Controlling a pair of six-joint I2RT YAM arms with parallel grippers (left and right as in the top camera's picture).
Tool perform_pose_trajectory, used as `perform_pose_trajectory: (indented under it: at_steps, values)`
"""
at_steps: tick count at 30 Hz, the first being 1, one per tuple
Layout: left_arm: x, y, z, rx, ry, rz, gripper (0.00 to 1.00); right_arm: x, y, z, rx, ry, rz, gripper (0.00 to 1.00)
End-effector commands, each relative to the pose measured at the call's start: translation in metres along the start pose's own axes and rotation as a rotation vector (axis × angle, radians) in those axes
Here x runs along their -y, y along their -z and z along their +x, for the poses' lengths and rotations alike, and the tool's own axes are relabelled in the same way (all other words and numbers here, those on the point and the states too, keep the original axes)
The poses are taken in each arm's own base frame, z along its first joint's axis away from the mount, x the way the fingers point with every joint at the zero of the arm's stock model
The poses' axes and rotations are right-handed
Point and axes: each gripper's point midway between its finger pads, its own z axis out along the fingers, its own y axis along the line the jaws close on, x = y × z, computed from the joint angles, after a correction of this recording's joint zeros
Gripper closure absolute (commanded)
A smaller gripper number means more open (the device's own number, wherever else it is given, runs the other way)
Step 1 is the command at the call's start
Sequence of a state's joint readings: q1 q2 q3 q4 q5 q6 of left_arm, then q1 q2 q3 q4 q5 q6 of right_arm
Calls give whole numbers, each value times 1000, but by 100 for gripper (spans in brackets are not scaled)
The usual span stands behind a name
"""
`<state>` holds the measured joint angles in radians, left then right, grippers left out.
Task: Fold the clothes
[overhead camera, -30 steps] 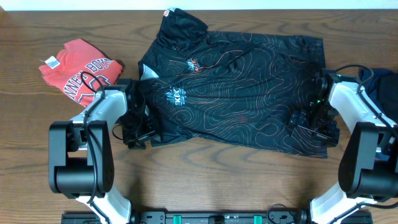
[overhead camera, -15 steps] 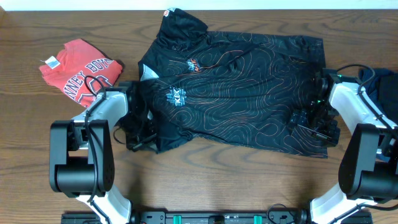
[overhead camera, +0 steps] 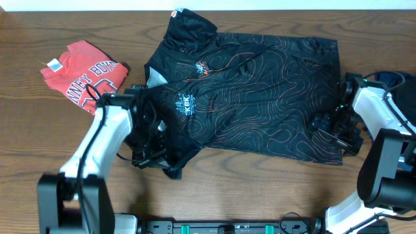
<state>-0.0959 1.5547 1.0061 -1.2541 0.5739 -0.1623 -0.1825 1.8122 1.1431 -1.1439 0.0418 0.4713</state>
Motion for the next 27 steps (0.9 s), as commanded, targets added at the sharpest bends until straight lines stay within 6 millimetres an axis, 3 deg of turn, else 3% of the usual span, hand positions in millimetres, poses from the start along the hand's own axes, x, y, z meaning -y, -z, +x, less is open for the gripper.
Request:
perform_pose_trajectory:
  at_steps: [1, 6, 8, 10, 18, 27]
  values:
    - [12, 3, 9, 29, -23, 5, 94, 9, 3, -1, 11, -57, 5, 1]
    - [24, -1, 12, 51, -49, -5, 92, 17, 2, 0, 2, -81, 23, 1]
    - [27, -4, 14, 45, -74, -13, 83, 22, 2, 0, 3, -84, 48, 1]
    - [29, -6, 17, 38, -87, -20, 67, 23, 1, 2, -3, -83, 53, 1]
    - [29, -8, 22, 20, -98, -34, 51, 28, -10, 8, -12, -96, 75, 1]
    - [7, -5, 9, 86, -98, -170, 48, 26, -42, 9, 21, -141, 56, 1]
